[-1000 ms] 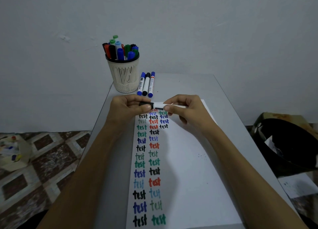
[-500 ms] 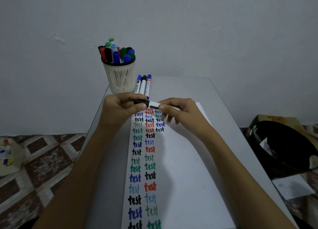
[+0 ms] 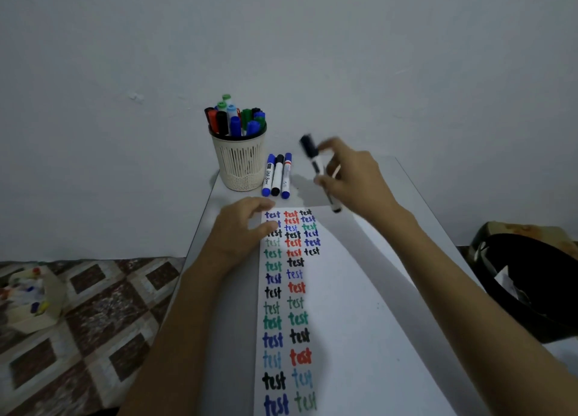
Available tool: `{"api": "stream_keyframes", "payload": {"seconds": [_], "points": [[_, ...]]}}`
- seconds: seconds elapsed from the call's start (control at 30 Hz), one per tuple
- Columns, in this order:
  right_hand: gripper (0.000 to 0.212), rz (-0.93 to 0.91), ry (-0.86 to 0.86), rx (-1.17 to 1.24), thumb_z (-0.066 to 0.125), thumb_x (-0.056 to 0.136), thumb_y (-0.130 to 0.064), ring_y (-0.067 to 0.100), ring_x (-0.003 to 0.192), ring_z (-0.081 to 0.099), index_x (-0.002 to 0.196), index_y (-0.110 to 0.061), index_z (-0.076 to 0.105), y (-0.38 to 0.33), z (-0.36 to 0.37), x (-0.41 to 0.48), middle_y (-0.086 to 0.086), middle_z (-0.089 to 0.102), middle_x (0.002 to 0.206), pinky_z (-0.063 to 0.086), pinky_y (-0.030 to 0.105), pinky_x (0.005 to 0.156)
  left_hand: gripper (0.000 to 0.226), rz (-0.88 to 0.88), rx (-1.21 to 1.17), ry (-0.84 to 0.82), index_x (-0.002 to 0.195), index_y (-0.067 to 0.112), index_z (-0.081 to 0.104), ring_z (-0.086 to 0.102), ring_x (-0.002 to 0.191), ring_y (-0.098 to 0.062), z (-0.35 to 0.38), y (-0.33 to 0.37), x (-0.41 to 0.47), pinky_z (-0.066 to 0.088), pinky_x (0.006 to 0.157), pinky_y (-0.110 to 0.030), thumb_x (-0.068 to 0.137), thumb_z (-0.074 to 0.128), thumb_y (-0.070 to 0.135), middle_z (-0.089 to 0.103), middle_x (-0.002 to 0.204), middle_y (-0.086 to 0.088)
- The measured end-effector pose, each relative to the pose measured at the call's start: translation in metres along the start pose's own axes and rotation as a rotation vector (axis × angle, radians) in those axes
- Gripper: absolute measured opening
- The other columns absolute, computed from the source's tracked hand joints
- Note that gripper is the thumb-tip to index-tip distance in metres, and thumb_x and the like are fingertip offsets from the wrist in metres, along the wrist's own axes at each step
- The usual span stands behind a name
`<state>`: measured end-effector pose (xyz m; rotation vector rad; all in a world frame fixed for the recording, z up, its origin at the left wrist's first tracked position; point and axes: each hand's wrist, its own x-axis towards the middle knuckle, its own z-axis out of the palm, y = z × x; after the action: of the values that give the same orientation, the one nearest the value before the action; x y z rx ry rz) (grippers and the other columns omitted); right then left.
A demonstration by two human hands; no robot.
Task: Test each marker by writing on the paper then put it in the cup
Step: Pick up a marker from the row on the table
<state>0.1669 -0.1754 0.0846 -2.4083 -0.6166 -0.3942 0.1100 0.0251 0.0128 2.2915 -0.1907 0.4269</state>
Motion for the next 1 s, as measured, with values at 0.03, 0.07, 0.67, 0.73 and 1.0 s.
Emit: {"api": "stream_keyframes", "payload": {"seconds": [0.03, 0.07, 0.67, 0.73, 1.0], "points": [[0.059, -0.025, 0.053, 0.047, 0.073, 0.084, -0.016, 0.018, 0.071, 0.065, 0.136, -0.022, 0.044, -0.005, 0.0, 0.011, 0.005, 0.069, 0.086, 0.053, 0.03, 0.072, 0.03, 0.007, 0.004, -0.007, 0.111, 0.012, 0.063, 0.058, 0.096, -0.008, 0.001, -0.003, 0.0, 0.047, 0.085, -0.019, 0.082, 0.066, 0.021, 0.062, 0.108, 0.005], [0.072, -0.061, 0.1, 0.089, 0.073, 0.084, -0.014, 0.018, 0.069, 0.066, 0.144, -0.024, 0.033, -0.011, 0.0, 0.023, 0.006, 0.068, 0.084, 0.053, 0.03, 0.071, 0.026, 0.021, 0.001, 0.003, 0.107, 0.011, 0.065, 0.059, 0.095, -0.009, 0.003, -0.005, 0.0, 0.049, 0.086, -0.023, 0.082, 0.066, 0.019, 0.064, 0.107, 0.002], [0.035, -0.323, 0.112, -0.097, 0.055, 0.095, -0.022, 0.023, 0.114, 0.046, 0.13, -0.021, 0.06, -0.06, 0.054, 0.107, 0.006, 0.056, 0.121, 0.039, 0.035, 0.09, 0.039, 0.029, 0.002, 0.002, 0.097, 0.006, 0.07, 0.059, 0.1, -0.015, 0.009, -0.012, 0.002, 0.044, 0.091, -0.027, 0.082, 0.049, 0.035, 0.066, 0.107, -0.005], [0.035, -0.264, 0.062, -0.042, 0.049, 0.099, -0.025, 0.022, 0.12, 0.042, 0.133, -0.026, 0.057, -0.051, 0.051, 0.106, 0.006, 0.052, 0.128, 0.034, 0.035, 0.095, 0.035, 0.026, 0.002, 0.003, 0.098, 0.005, 0.07, 0.059, 0.101, -0.016, 0.009, -0.011, 0.002, 0.044, 0.092, -0.028, 0.082, 0.05, 0.029, 0.066, 0.109, -0.006], [0.04, 0.178, -0.289, 0.137, 0.044, 0.091, -0.001, 0.022, 0.098, 0.054, 0.129, -0.009, 0.056, 0.004, 0.072, 0.069, 0.017, 0.058, 0.125, 0.045, 0.029, 0.087, 0.032, 0.027, 0.006, -0.019, 0.1, 0.007, 0.07, 0.058, 0.103, -0.014, 0.008, -0.012, 0.002, 0.044, 0.093, -0.028, 0.084, 0.052, 0.027, 0.065, 0.112, -0.005]]}}
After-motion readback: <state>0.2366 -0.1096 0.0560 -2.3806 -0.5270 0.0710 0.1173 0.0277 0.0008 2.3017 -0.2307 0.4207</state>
